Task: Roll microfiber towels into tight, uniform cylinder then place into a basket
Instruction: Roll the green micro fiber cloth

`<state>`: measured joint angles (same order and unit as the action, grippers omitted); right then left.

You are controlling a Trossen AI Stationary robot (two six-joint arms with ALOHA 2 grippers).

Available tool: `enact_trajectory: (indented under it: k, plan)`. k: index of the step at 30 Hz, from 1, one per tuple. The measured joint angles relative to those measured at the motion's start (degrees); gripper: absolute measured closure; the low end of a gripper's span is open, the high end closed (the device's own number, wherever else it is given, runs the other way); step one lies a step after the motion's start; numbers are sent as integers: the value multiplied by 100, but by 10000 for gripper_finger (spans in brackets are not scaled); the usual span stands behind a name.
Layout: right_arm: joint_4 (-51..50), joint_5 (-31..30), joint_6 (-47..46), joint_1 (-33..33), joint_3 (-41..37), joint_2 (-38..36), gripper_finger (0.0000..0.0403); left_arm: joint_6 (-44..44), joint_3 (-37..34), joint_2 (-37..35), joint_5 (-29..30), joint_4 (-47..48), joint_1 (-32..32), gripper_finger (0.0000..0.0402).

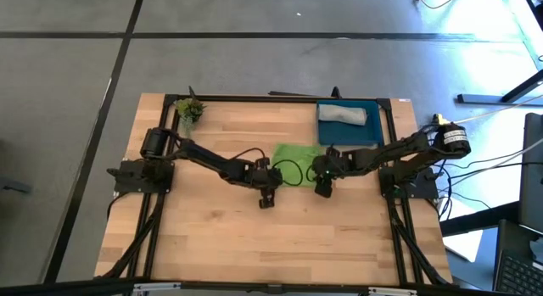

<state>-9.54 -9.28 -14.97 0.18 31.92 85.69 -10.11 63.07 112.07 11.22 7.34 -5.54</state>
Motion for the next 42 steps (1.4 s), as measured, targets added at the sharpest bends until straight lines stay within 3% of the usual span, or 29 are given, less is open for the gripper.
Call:
enact_trajectory:
  k: [17,21,30,42]
  plan:
    - [488,448,-887,1963,-26,22,205,-1226,2,-5,-124,45,-1484,315]
    - [740,399,-769,2345,-37,31,205,-1191,-2,4,270,33,-1751,314]
    - [303,216,-126,2718,587,11,205,-625,-24,-201,1177,12,-1981,314]
    - [605,-63,501,3010,789,434,205,-429,-17,-68,1204,105,-1976,315]
